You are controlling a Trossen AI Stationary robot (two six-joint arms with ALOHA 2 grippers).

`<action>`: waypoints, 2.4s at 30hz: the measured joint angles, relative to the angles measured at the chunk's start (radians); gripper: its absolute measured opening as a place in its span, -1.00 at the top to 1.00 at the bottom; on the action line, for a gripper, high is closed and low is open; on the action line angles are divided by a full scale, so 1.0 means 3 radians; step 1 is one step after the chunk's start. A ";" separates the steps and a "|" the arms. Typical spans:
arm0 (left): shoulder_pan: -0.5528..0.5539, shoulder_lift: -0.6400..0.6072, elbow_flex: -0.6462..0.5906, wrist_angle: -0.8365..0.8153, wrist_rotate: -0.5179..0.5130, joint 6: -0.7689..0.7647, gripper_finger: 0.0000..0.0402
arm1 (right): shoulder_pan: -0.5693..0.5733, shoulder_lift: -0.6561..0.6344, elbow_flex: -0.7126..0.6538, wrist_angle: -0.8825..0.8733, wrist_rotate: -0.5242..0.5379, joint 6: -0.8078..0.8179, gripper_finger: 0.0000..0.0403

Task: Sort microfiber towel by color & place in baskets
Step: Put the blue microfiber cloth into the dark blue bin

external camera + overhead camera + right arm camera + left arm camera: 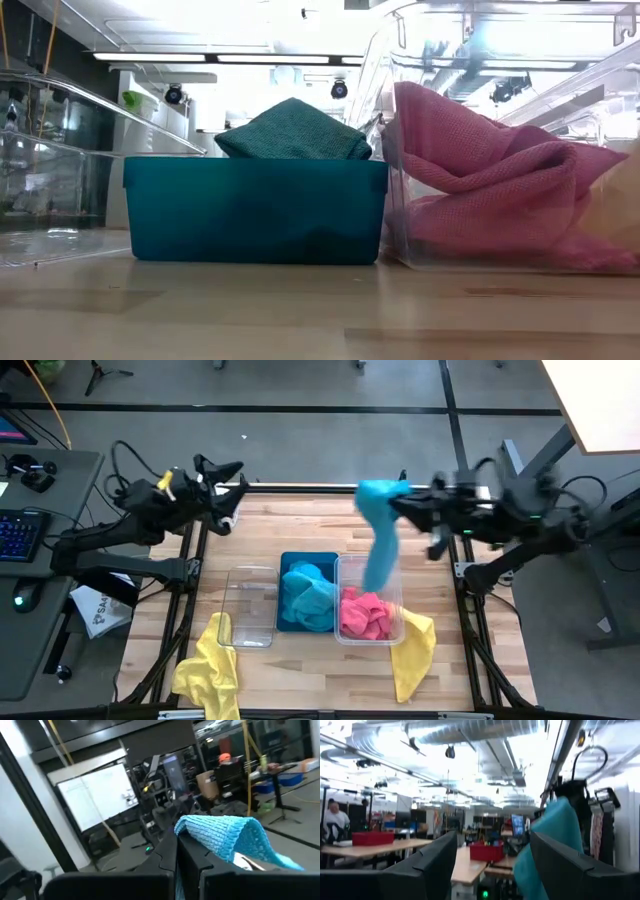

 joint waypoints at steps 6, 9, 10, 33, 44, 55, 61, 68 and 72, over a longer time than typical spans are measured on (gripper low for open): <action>0.0000 -0.0131 0.0000 -0.0035 -0.0023 0.0003 -0.19 | -0.0376 0.0457 0.0000 0.0612 -0.0868 0.0021 1.00; 0.0000 -0.0145 0.0000 -0.0061 -0.0023 0.0002 -0.19 | -0.0504 0.0640 0.0000 0.0901 -0.1197 0.0024 1.00; 0.0000 -0.0145 0.0000 -0.0063 -0.0023 -0.0003 -0.19 | -0.0537 0.0680 0.0000 0.0919 -0.1244 0.0044 1.00; 0.0000 -0.0145 0.0000 -0.0150 -0.0100 0.0002 -0.19 | -0.0709 0.1635 -0.0041 0.0038 -0.1350 0.0713 1.00; 0.0000 -0.0143 0.0000 -0.0273 -0.0113 -0.0084 -0.19 | -0.0809 0.2090 -0.0042 -0.0580 -0.1746 0.0697 1.00; 0.0000 -0.0143 0.0000 -0.0307 -0.0113 -0.0108 -0.19 | -0.0816 0.2637 -0.0042 -0.0765 -0.1909 0.0599 1.00; 0.0000 -0.0143 0.0000 -0.0340 -0.0113 -0.0181 -0.19 | -0.0812 0.2802 -0.0042 -0.0807 -0.2166 0.0599 1.00; 0.0000 -0.0143 -0.0001 -0.0338 -0.0113 -0.0182 -0.19 | -0.0814 0.2833 -0.0041 -0.0827 -0.2190 0.0800 0.95; 0.0000 -0.0143 0.0000 -0.0338 -0.0113 -0.0181 -0.19 | -0.0836 0.2777 -0.0037 -0.0838 -0.2302 0.0803 0.69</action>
